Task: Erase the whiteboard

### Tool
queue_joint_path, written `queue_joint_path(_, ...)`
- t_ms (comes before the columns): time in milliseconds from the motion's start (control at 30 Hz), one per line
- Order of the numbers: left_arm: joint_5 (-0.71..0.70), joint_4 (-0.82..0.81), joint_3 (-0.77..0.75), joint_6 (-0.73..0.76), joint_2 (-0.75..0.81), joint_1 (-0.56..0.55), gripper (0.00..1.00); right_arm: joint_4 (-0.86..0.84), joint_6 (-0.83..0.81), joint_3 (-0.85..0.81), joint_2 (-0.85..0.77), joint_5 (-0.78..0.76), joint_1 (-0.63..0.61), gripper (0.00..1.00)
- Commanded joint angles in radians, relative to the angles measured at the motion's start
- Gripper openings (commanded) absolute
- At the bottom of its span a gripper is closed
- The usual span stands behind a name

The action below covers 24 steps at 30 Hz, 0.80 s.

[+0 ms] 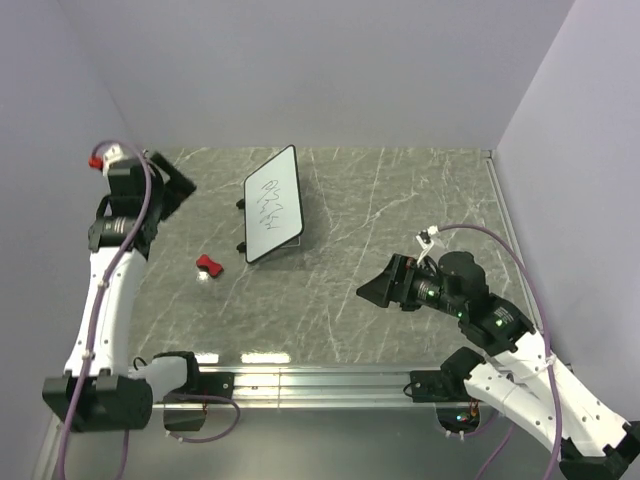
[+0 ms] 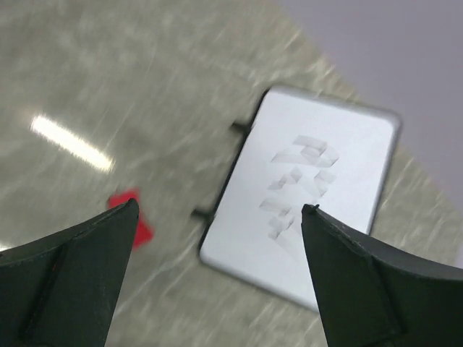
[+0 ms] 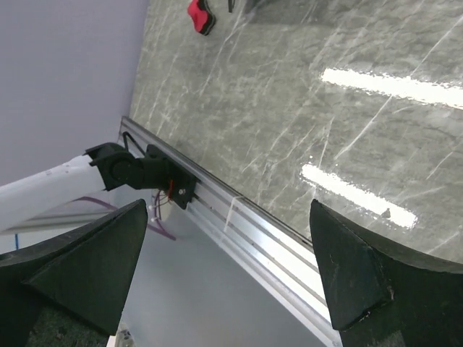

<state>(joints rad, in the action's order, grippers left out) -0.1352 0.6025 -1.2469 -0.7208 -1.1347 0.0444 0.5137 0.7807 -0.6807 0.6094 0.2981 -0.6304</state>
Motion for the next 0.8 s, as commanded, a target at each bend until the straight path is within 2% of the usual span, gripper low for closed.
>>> queue_joint_path(0,0.068,0.248,0.102,-0.063,0.076,0.002,0.99,0.009,0.015,-0.022,-0.022,0.027,0.003,1.0)
queue_joint_path(133,0.092,0.283,0.312,-0.107,0.202,-0.005,0.99,-0.01,0.058,0.03,-0.089,0.026,0.005,1.0)
queue_joint_path(267,0.062,0.29,0.431,-0.129,0.271,-0.003,0.99,0.034,0.052,0.026,-0.105,0.019,0.003,1.0)
queue_joint_path(433,-0.026,0.338,0.4,-0.209,0.149,-0.015,0.97,0.127,0.017,-0.014,-0.069,0.058,0.003,1.0)
queue_joint_path(600,-0.029,0.238,0.396,-0.255,0.051,-0.032,0.91,0.1,0.002,0.01,-0.096,0.069,0.005,1.0)
queue_joint_path(767,-0.067,0.168,0.36,-0.267,-0.101,-0.038,0.85,0.138,-0.06,-0.055,-0.013,0.059,0.005,1.0)
